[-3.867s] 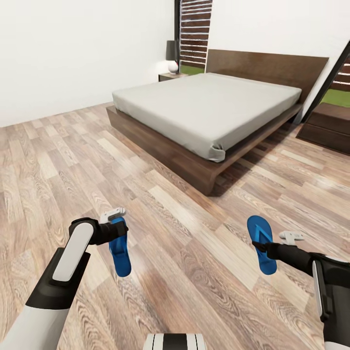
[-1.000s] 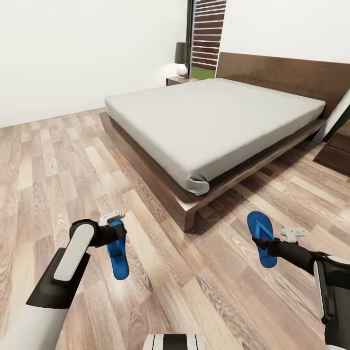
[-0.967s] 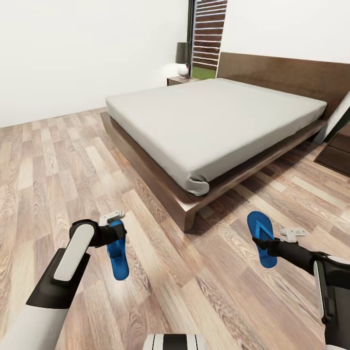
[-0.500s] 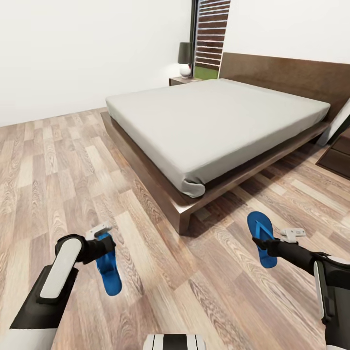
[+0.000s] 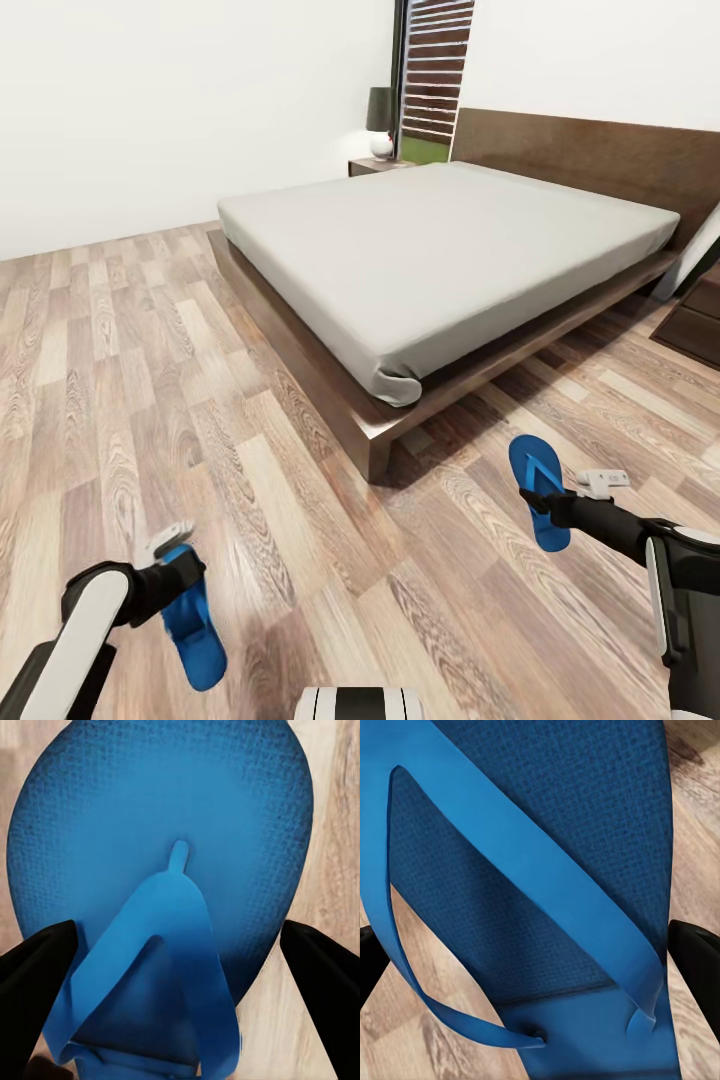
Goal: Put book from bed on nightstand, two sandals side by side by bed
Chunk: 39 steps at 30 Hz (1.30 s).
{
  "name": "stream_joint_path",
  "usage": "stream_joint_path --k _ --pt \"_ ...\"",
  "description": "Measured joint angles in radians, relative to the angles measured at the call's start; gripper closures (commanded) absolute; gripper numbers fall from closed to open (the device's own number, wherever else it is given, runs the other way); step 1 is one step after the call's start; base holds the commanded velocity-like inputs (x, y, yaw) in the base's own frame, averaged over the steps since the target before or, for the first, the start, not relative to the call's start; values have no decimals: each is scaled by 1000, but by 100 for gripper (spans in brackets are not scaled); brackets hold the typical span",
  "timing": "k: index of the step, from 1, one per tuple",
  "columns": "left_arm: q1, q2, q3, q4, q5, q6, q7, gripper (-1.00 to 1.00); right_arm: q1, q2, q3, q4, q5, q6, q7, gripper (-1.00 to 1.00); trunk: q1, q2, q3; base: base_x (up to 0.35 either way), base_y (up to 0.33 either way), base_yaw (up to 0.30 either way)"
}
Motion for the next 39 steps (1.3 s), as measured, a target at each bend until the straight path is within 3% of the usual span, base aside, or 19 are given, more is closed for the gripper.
stream_joint_path --k 7,18,28,39 --pt "45 33 4 -3 0 -60 -68 100 0 0 0 0 1 -1 0 100 0 0 0 0 0 32" --pt "57 55 11 -4 -3 -85 -85 100 0 0 2 0 3 -2 0 100 0 0 0 0 0 226" --pt "34 100 69 -3 -6 -86 -93 100 0 0 1 0 3 -1 0 100 0 0 0 0 0 234" --pt "-2 107 72 -1 -6 -87 -88 100 0 0 0 0 2 0 0 100 0 0 0 48 -131 30"
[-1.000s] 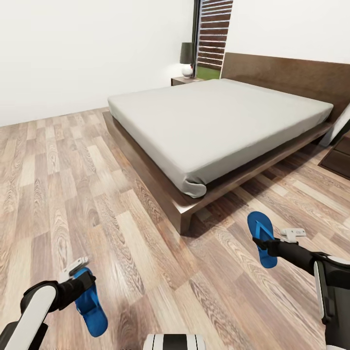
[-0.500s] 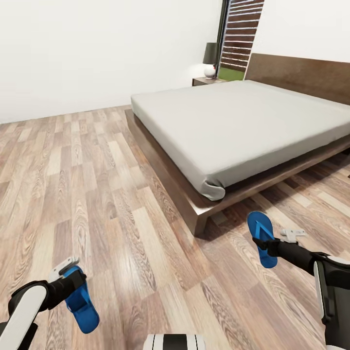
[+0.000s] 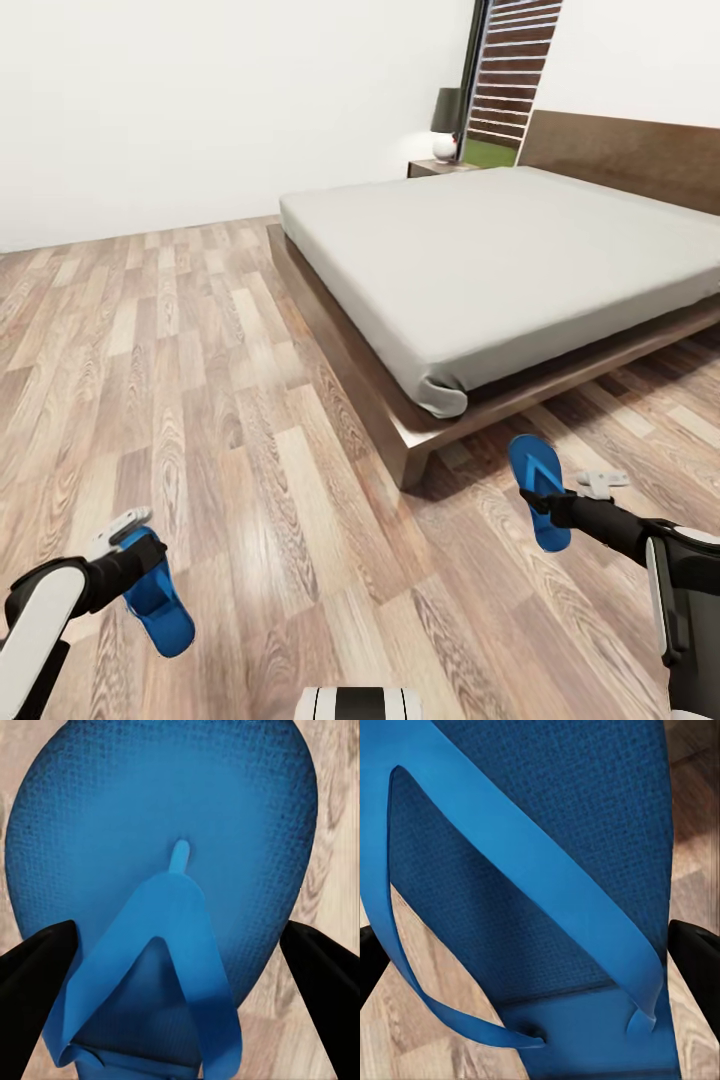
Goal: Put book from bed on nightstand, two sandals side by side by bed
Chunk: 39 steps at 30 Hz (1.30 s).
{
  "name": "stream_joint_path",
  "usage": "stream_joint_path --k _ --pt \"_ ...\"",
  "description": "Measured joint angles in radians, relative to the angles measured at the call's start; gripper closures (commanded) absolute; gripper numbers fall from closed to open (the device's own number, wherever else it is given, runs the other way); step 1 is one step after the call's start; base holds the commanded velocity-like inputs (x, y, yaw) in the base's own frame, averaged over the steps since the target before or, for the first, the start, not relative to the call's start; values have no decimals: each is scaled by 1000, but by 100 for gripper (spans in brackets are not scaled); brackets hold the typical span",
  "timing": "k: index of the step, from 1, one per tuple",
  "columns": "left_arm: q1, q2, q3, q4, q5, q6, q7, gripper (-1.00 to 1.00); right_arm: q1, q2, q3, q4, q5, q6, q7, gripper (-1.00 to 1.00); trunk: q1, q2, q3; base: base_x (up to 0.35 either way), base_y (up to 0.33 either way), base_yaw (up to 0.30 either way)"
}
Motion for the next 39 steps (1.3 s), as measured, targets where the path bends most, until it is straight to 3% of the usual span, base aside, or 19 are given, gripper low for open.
stream_joint_path --k 39 --pt "11 1 1 4 -4 0 1 100 0 0 0 0 1 0 0 100 0 0 0 89 -283 1"
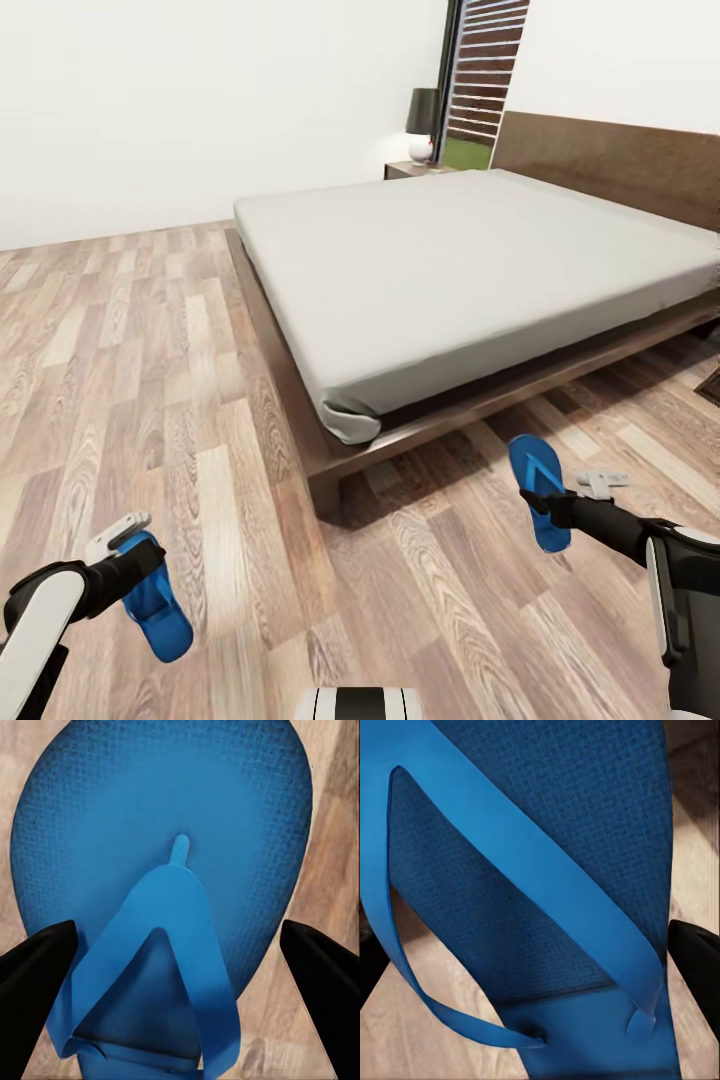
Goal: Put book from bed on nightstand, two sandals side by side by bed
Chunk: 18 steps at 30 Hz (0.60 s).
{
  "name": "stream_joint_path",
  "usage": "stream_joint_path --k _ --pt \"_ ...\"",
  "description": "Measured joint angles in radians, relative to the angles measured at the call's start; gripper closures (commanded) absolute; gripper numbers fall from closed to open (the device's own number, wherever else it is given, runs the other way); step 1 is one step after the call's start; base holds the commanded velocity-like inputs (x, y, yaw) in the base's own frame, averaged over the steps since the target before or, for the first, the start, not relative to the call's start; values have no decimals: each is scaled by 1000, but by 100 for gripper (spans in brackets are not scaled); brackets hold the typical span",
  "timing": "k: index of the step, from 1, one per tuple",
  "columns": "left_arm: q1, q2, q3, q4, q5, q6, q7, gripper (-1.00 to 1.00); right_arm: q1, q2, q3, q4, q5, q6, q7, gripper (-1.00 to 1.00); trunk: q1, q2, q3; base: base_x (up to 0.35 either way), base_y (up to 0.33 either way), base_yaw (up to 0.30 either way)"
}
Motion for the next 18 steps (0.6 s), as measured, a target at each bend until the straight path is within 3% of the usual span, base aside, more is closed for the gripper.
stream_joint_path --k 8,18 --pt "1 0 0 0 -8 -1 0 100 0 0 0 0 0 0 0 100 0 0 0 66 -272 0" --pt "2 -6 -1 0 -53 -1 -1 100 0 0 0 0 -1 0 0 100 0 0 0 25 -62 0"
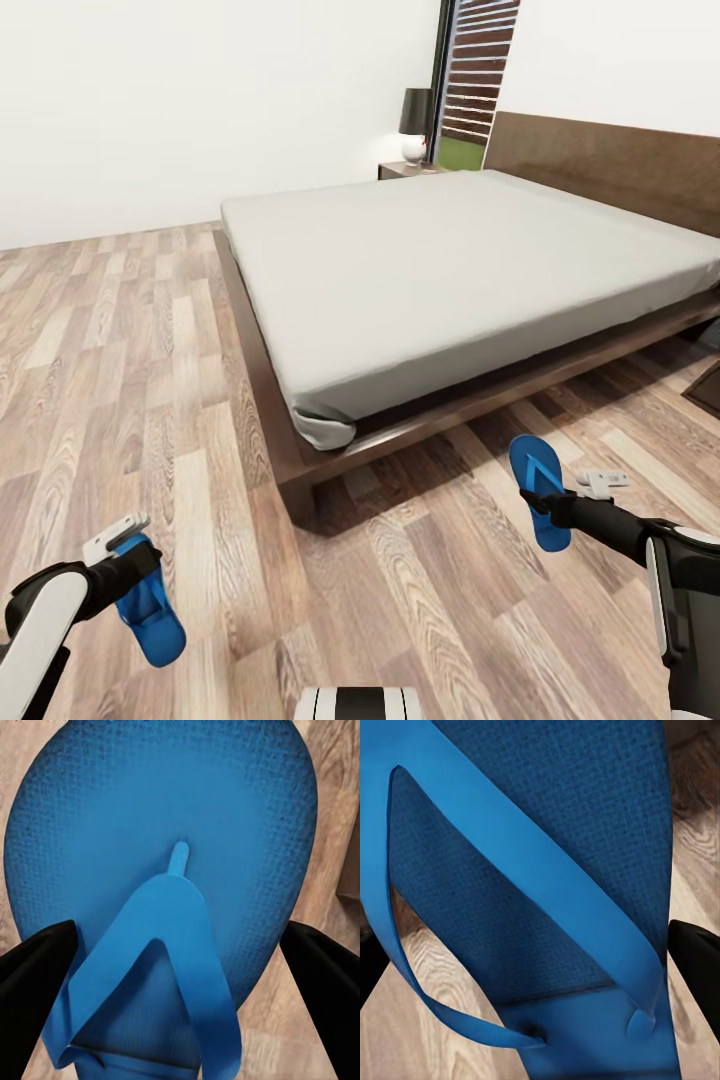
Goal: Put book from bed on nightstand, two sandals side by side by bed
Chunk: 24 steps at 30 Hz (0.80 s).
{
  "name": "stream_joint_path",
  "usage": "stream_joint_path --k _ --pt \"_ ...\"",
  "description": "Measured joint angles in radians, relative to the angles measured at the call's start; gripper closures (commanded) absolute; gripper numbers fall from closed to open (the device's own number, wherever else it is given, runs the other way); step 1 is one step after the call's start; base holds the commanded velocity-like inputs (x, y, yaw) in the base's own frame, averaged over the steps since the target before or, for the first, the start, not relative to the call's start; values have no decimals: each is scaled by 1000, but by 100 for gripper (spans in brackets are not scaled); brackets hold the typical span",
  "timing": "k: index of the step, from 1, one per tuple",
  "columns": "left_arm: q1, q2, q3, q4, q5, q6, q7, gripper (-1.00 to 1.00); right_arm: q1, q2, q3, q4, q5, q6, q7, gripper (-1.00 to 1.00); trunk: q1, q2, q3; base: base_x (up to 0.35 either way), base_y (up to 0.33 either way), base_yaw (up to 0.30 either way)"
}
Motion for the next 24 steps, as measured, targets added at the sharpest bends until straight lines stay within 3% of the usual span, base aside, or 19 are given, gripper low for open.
stream_joint_path --k 3,11,24 --pt "1 -3 -1 0 -19 0 0 100 0 0 0 0 0 0 0 100 0 0 0 168 -125 0" --pt "2 -5 -2 3 -31 -1 -1 100 0 0 0 0 0 0 0 100 0 0 0 219 -160 14" --pt "3 -6 -2 9 -33 0 -1 100 0 0 0 -18 0 0 0 100 0 0 0 46 -30 236"
